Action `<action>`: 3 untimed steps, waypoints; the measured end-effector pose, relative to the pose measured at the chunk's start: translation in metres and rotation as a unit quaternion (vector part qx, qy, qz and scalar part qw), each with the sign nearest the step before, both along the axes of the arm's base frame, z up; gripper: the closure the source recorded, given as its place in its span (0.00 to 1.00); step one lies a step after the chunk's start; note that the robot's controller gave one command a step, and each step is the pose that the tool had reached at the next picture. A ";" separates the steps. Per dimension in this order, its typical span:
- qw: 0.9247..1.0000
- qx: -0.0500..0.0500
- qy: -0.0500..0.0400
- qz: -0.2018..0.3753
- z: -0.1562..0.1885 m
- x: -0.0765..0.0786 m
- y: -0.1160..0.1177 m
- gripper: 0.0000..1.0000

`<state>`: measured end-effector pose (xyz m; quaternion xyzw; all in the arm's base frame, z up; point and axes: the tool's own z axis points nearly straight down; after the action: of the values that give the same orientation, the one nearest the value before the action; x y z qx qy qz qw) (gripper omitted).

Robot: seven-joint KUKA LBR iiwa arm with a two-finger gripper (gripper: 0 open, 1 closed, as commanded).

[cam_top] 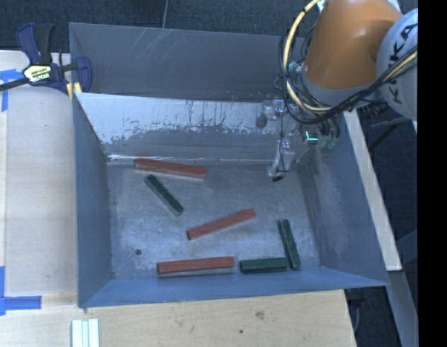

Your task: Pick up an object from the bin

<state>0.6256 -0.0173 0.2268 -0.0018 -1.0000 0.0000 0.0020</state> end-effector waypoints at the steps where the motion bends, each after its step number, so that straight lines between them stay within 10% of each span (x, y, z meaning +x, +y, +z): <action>1: 1.000 0.000 -0.004 0.000 0.005 0.002 0.000 0.00; 3: 0.989 0.000 -0.001 0.150 -0.073 -0.052 0.049 0.00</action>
Offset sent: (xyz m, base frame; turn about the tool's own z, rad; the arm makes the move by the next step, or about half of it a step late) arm -0.0454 0.0598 -0.1568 -0.1599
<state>0.5734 0.0315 0.1540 0.1479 -0.9890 -0.0002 0.0012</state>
